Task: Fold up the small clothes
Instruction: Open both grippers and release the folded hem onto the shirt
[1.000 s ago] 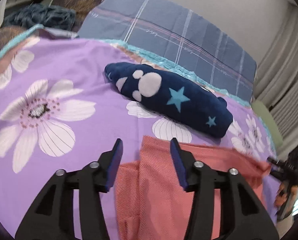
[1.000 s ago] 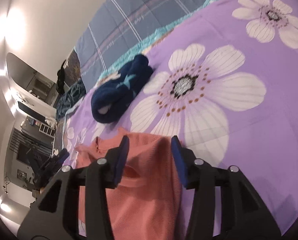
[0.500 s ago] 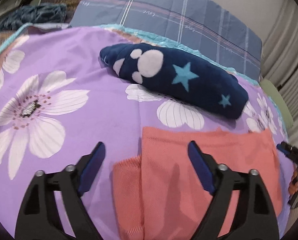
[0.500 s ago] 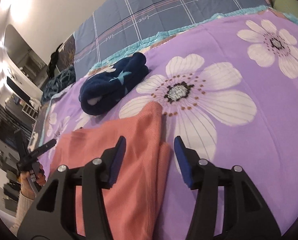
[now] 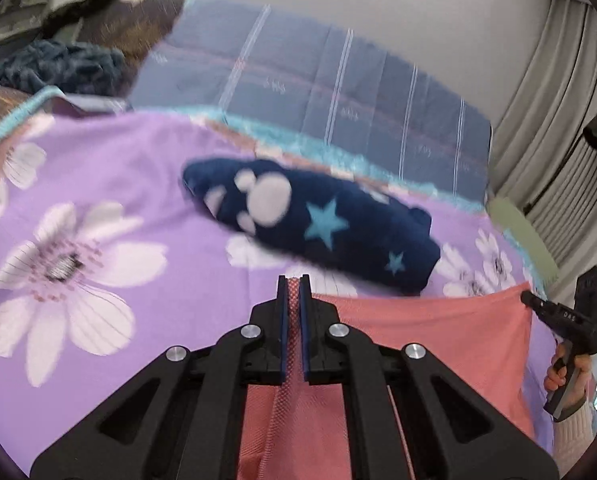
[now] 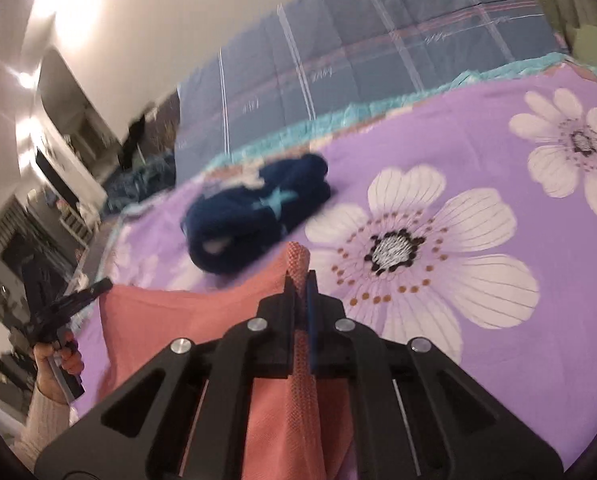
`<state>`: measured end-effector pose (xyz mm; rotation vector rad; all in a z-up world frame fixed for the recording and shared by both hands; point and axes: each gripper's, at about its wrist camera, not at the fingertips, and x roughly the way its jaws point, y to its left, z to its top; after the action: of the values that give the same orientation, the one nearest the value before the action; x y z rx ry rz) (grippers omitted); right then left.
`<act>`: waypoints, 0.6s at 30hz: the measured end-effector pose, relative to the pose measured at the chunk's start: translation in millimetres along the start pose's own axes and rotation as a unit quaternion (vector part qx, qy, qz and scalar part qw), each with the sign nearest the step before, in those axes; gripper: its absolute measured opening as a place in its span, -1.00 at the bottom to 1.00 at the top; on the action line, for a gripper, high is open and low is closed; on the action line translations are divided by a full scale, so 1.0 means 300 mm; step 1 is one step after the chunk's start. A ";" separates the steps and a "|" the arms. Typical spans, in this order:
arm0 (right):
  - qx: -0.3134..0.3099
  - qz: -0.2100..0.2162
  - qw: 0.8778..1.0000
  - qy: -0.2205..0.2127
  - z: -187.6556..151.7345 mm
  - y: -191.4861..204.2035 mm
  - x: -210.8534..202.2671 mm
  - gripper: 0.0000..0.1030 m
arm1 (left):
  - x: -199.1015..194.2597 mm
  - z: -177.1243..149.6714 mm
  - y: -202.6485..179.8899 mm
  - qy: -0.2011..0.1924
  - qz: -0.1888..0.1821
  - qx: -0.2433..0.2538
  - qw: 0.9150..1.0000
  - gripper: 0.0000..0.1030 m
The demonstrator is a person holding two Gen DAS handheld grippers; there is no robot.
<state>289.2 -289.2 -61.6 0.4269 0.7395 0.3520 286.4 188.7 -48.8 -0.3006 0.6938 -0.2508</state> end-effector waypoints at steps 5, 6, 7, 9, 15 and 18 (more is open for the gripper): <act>0.028 -0.055 0.998 0.034 0.015 -0.046 0.067 -0.80 | 0.112 0.030 0.067 0.049 0.053 -0.024 0.997 -0.54; 0.036 -0.076 0.995 0.048 0.003 -0.061 0.096 -0.79 | 0.137 0.021 0.087 0.064 0.053 -0.033 0.996 -0.42; 0.042 -0.086 0.994 0.054 -0.008 -0.069 0.109 -0.79 | 0.153 0.006 0.102 0.076 0.055 -0.039 0.995 -0.34; 0.059 -0.088 0.992 0.061 -0.048 -0.089 0.115 -0.79 | 0.138 -0.023 0.118 0.072 0.060 -0.037 0.995 -0.22; 0.064 -0.058 0.995 0.051 -0.216 -0.110 -0.056 -0.78 | -0.002 -0.150 0.093 0.070 0.060 0.015 0.996 -0.08; 0.060 -0.045 0.996 0.051 -0.295 -0.097 -0.160 -0.77 | -0.069 -0.216 0.064 0.076 0.060 0.031 0.995 0.15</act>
<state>198.0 -313.9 -106.9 0.4894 0.8798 0.2463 230.9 201.1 -90.8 -0.1802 0.8503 -0.1807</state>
